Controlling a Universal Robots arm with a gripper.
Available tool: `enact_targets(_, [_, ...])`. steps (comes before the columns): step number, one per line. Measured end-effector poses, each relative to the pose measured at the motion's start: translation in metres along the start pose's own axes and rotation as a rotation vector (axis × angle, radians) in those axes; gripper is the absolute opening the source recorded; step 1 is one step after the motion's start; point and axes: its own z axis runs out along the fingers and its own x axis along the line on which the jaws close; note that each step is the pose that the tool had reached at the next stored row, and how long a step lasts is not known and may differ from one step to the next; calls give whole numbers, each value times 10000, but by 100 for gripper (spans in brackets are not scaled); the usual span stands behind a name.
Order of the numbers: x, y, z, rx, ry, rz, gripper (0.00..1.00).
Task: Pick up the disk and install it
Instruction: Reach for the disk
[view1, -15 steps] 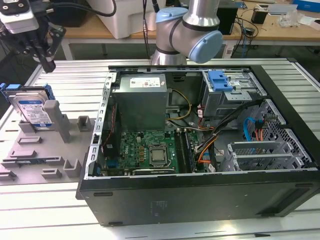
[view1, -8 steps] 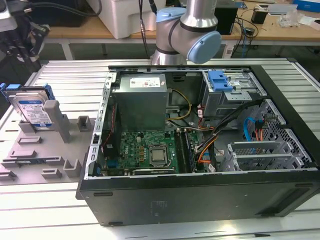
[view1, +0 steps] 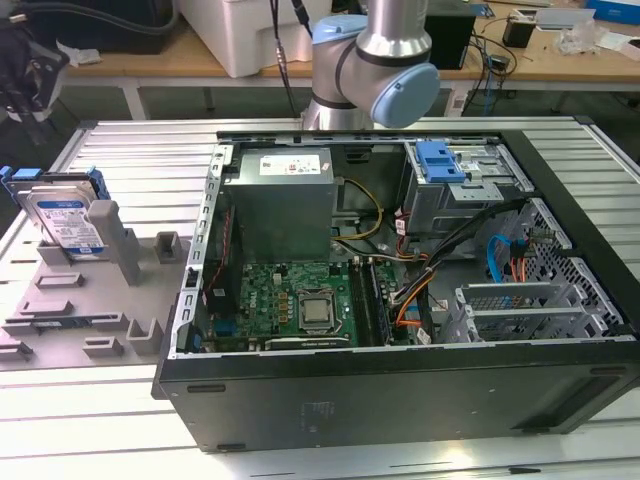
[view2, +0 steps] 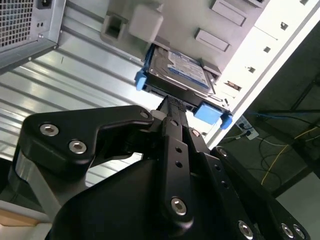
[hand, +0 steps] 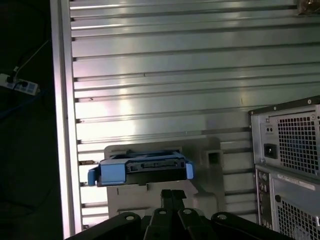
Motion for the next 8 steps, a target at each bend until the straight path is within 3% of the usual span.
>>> enact_targets(4, [164, 46, -2, 0, 0, 0, 11])
enact_targets(8, [230, 63, -2, -2, 0, -1, 11])
